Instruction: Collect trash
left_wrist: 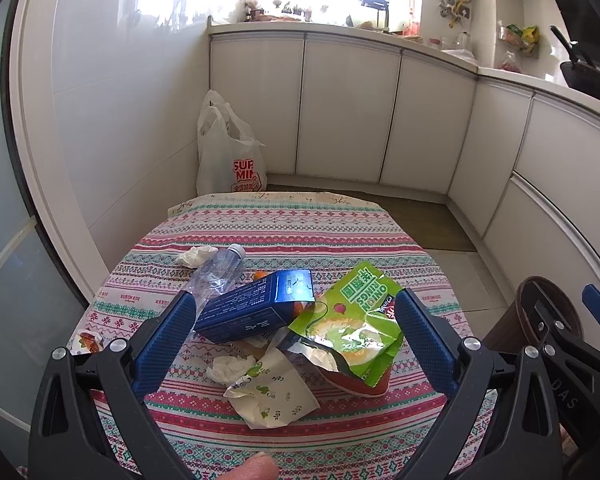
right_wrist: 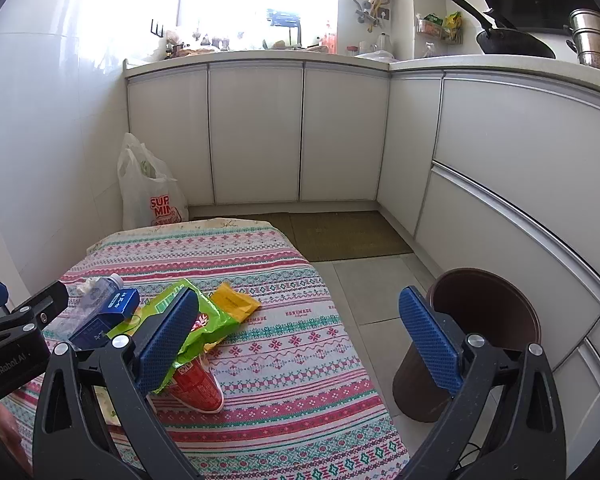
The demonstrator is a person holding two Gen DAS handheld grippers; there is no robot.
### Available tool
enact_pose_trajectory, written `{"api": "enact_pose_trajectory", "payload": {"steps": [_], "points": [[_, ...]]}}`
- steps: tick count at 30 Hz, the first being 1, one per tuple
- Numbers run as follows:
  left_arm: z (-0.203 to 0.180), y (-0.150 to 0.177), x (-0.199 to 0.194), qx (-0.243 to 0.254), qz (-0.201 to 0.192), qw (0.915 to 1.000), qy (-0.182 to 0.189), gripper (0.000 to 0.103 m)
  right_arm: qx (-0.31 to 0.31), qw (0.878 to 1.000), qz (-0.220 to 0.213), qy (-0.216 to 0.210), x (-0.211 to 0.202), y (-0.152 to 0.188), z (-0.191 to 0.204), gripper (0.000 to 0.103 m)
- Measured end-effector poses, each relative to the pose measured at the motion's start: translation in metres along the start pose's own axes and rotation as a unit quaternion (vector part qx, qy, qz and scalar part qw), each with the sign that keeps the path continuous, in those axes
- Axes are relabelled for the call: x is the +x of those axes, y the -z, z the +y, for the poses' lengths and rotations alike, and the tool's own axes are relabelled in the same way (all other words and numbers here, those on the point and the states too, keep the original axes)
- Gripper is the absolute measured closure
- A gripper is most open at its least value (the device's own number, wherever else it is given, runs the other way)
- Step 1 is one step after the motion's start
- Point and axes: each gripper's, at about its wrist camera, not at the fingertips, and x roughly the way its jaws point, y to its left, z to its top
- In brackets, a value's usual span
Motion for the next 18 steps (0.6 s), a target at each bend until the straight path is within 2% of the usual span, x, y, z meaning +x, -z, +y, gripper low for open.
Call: {"api": "enact_pose_trajectory", "payload": {"steps": [4,8,10,14,18], "points": [[0.001,0.0,0.006,-0.003,0.018,0.9998,-0.009,0.007,0.01,0.999,0.033,-0.012,0.011,0.003,-0.002,0.007],[0.013,0.006,0.029,-0.031,0.081,0.9962,-0.003,0.007,0.042,0.991,0.12,-0.049,0.038,0.013,-0.009,0.007],[0.02,0.011,0.041,-0.048,0.113,0.9924,-0.004,0.007,0.061,0.982,0.164,-0.069,0.051,0.02,-0.012,0.007],[0.046,0.021,0.066,-0.107,0.177,0.9782,-0.014,0.007,0.092,0.961,0.238,-0.109,0.072,0.037,-0.011,0.007],[0.075,0.026,0.082,-0.143,0.206,0.9673,-0.037,0.007,0.088,0.953,0.262,-0.123,0.076,0.044,-0.001,0.007]]}}
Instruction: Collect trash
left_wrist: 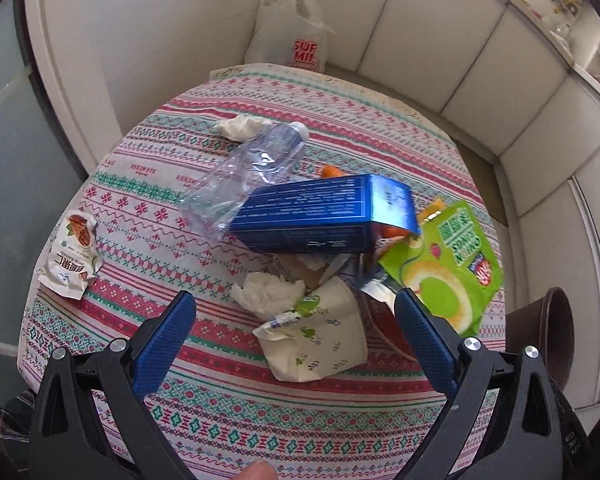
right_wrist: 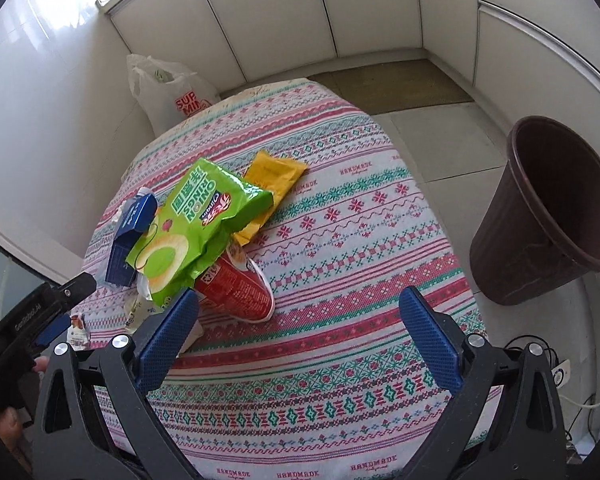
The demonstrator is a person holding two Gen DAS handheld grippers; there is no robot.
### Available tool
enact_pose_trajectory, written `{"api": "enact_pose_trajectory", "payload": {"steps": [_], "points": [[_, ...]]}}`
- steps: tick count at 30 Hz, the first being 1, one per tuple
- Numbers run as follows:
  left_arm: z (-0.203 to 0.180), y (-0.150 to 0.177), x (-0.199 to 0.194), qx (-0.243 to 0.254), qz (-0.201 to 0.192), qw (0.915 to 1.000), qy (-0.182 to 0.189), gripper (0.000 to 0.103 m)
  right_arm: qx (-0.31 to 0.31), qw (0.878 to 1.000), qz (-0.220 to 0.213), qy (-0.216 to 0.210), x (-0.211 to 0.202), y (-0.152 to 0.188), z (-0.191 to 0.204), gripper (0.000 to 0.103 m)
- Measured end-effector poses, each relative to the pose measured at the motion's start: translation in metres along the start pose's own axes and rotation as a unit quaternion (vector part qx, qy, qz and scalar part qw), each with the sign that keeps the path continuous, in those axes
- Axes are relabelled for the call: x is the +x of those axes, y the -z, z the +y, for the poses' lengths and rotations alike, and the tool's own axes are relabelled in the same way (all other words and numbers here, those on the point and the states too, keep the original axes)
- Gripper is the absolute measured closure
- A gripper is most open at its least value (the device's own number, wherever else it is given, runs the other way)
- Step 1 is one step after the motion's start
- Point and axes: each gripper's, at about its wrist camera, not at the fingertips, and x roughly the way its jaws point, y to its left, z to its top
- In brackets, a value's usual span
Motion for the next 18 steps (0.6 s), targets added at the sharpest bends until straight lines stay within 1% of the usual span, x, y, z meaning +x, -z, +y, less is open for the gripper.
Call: {"api": "enact_pose_trajectory", "payload": {"steps": [5,6,8,9,11,12,13,15,16,18], "points": [[0.048,-0.023,0.005,-0.041,-0.01,0.9984,-0.038,0.007,-0.003,1.0,0.01,-0.017,0.001,-0.001,0.007,0.007],[0.06,-0.028,0.007,-0.041,-0.009,0.9976,-0.056,0.007,-0.001,1.0,0.015,-0.023,0.002,-0.002,0.007,0.007],[0.083,-0.037,0.018,-0.04,0.005,0.9936,-0.106,0.007,0.003,0.999,0.025,-0.035,0.003,-0.003,0.006,0.007],[0.094,-0.04,0.024,-0.042,0.011,0.9912,-0.125,0.007,0.005,0.999,0.03,-0.04,0.004,-0.004,0.006,0.007],[0.116,-0.043,0.04,-0.046,0.025,0.9837,-0.172,0.007,0.01,0.998,0.036,-0.048,0.005,-0.005,0.005,0.007],[0.126,-0.043,0.049,-0.047,0.034,0.9813,-0.183,0.007,0.013,0.998,0.037,-0.051,0.005,-0.006,0.005,0.007],[0.135,-0.042,0.061,-0.049,0.053,0.9794,-0.189,0.007,0.015,0.998,0.038,-0.052,0.005,-0.006,0.004,0.007],[0.151,-0.04,0.082,-0.063,0.085,0.9777,-0.181,0.007,0.018,0.998,0.039,-0.053,0.006,-0.007,0.004,0.007],[0.157,-0.04,0.09,-0.071,0.093,0.9767,-0.18,0.007,0.02,0.998,0.04,-0.054,0.007,-0.008,0.004,0.007],[0.165,-0.041,0.101,-0.07,0.094,0.973,-0.199,0.007,0.022,0.997,0.042,-0.053,0.008,-0.008,0.002,0.007]]}}
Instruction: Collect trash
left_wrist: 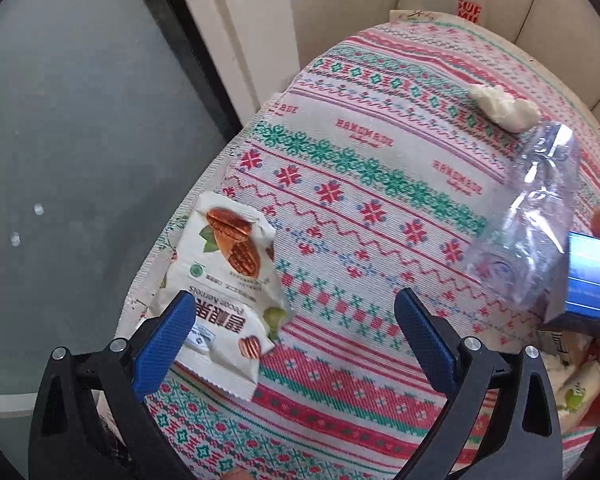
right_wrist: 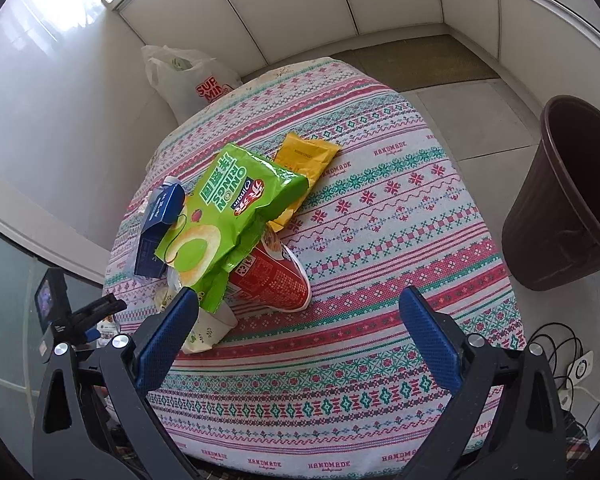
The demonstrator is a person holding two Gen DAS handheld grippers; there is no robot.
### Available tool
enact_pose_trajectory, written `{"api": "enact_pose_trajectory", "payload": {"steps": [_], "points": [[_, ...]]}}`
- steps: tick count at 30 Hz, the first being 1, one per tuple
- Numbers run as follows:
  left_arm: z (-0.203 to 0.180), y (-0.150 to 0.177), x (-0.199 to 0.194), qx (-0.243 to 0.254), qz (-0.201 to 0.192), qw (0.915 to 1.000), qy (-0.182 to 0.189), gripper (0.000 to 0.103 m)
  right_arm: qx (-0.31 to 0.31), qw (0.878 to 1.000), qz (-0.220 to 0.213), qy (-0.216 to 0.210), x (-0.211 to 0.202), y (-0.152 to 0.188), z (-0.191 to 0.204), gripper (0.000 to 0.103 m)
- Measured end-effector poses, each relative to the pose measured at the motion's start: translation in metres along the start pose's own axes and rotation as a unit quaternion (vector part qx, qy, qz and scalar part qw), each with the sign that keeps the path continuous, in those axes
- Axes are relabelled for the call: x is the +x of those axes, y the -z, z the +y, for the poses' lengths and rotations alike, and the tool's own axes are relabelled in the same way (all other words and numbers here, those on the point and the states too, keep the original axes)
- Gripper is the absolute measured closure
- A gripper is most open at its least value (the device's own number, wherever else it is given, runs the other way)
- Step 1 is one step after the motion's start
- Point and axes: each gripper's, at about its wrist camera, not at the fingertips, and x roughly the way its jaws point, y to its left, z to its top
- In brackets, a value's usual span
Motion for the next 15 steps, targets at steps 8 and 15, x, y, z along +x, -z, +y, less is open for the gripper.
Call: {"api": "enact_pose_trajectory", "payload": {"steps": [8,15], "points": [[0.015,-0.009,0.028,-0.005,0.001,1.0,0.002,0.005,0.001,1.0,0.012,0.002,0.008,0.0,0.0,0.007],[0.022,0.002,0.025,0.02,-0.009,0.9997,0.011,0.005,0.007,1.0,0.021,-0.006,0.012,-0.001,0.0,0.007]]}}
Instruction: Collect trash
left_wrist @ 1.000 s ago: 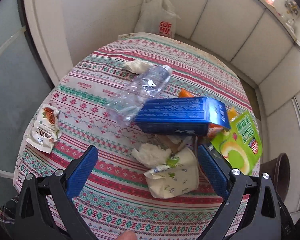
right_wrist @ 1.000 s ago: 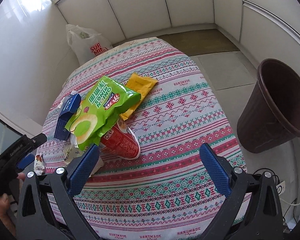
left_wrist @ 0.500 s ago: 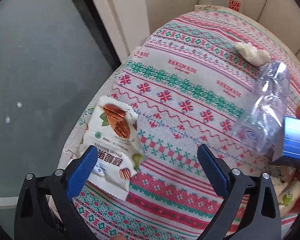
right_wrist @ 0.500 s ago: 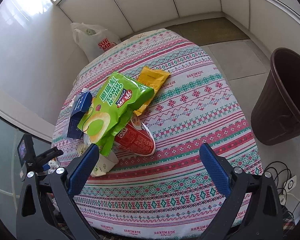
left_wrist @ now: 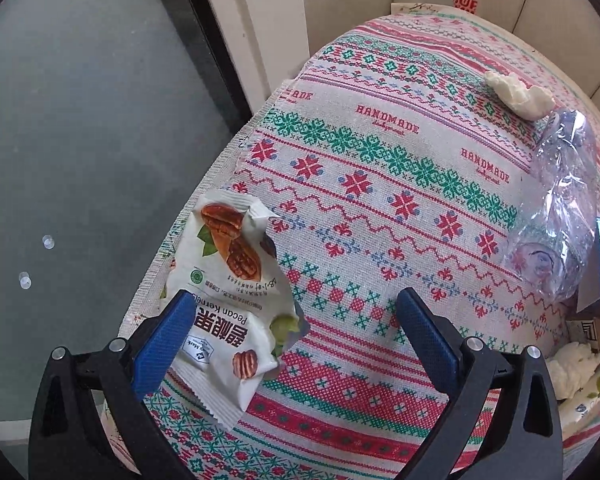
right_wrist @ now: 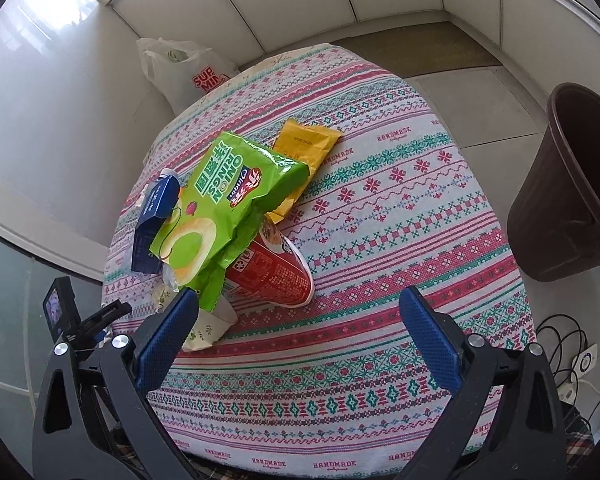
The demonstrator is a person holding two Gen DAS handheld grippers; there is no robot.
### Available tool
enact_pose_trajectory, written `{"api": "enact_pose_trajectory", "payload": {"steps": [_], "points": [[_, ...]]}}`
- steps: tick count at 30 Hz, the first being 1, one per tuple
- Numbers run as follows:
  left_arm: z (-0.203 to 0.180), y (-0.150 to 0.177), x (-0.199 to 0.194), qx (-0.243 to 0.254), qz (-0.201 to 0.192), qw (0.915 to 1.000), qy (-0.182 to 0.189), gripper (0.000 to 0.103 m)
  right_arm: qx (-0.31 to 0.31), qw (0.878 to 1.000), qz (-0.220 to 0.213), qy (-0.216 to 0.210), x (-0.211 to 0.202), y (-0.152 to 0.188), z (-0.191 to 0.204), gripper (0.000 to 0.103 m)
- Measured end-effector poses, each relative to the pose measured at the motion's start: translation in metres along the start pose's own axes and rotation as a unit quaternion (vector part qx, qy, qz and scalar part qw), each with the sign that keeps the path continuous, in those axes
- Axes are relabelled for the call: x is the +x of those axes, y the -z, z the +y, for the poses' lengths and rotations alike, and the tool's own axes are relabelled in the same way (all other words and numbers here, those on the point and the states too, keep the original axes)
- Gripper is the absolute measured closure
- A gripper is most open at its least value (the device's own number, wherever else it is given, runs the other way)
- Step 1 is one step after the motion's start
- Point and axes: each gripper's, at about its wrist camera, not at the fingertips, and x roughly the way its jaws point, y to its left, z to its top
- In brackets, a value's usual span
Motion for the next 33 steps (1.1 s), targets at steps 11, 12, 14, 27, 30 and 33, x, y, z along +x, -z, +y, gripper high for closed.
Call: {"api": "enact_pose_trajectory", "payload": {"steps": [11,12,14,27,30,33], "points": [[0.008,0.012,-0.026,-0.009,-0.013,0.9994,0.03,0.095,0.006,1.0,-0.012,-0.005,-0.012,-0.001,-0.006,0.007],[0.01,0.013,-0.027,-0.011,-0.015,0.9992,0.036,0.095,0.007,1.0,-0.013,-0.005,-0.013,-0.001,-0.006,0.007],[0.009,0.016,-0.03,-0.017,-0.021,0.9985,0.048,0.102,0.005,1.0,-0.017,-0.004,-0.015,-0.001,-0.007,0.007],[-0.021,0.043,-0.14,0.025,-0.146,0.9727,0.179,0.103,-0.1,0.995,-0.023,-0.007,-0.009,-0.013,0.033,0.007],[-0.014,0.045,-0.161,0.024,-0.154,0.9628,0.221,0.103,-0.167,0.986,-0.009,-0.015,0.006,-0.036,0.075,0.007],[-0.003,0.041,-0.164,0.006,-0.142,0.9543,0.263,0.103,-0.237,0.971,0.008,-0.018,0.034,-0.066,0.134,0.007]]}}
